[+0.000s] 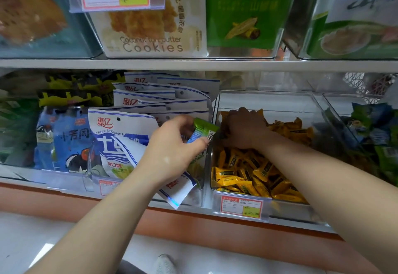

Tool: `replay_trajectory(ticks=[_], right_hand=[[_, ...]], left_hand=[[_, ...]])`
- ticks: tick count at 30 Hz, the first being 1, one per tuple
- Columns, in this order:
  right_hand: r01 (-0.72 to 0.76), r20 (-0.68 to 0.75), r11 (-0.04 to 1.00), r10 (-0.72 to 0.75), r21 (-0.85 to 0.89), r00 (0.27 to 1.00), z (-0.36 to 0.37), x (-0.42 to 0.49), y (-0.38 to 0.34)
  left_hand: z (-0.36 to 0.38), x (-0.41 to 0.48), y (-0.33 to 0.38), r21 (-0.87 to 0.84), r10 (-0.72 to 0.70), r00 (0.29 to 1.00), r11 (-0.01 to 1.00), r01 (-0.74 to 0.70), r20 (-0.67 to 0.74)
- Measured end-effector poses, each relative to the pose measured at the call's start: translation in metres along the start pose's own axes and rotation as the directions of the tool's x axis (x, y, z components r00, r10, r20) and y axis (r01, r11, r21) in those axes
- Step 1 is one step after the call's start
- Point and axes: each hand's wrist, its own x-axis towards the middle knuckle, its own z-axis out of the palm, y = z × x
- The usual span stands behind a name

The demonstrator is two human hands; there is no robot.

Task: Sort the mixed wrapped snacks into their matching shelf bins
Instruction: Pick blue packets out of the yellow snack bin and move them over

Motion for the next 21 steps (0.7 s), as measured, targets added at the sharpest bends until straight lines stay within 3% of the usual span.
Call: replay_trajectory(ticks=[5,8,11,14,16,21], right_hand=[[-0.071,-0.056,0.967,0.087,0.244,0.995,-0.004,-0.004,0.0],[-0.04,-0.138,0.853,0.13,0.52,0.982,-0.023,-0.023,0.009],[-0.081,-0.081,0.665,0.21,0.742,0.974,-0.047,-0.054,0.016],[-0.088,0.019,0.289,0.233,0.953,0.972,-0.066,-0.089,0.014],[-0.069,0.049,0.083,0.225,0.994,0.973,-0.077,-0.106,0.006],[0.011,0.02,-0.119,0.26,0.993,0.965,-0.089,-0.11,-0.022]], left_hand=[[-0.001,0.0,-0.001,-0.049,-0.031,0.999,0.998,0.031,-0.007],[-0.001,0.001,0.0,-0.205,-0.07,0.997,0.976,0.072,0.013],[-0.001,-0.001,0.006,-0.45,-0.113,0.991,0.883,0.136,0.077],[0.001,-0.003,0.012,-0.549,-0.093,0.987,0.823,0.148,0.128],[0.004,-0.005,0.018,-0.594,-0.104,0.984,0.786,0.172,0.147],[0.01,-0.003,0.033,-0.74,-0.196,0.952,0.6,0.305,0.234]])
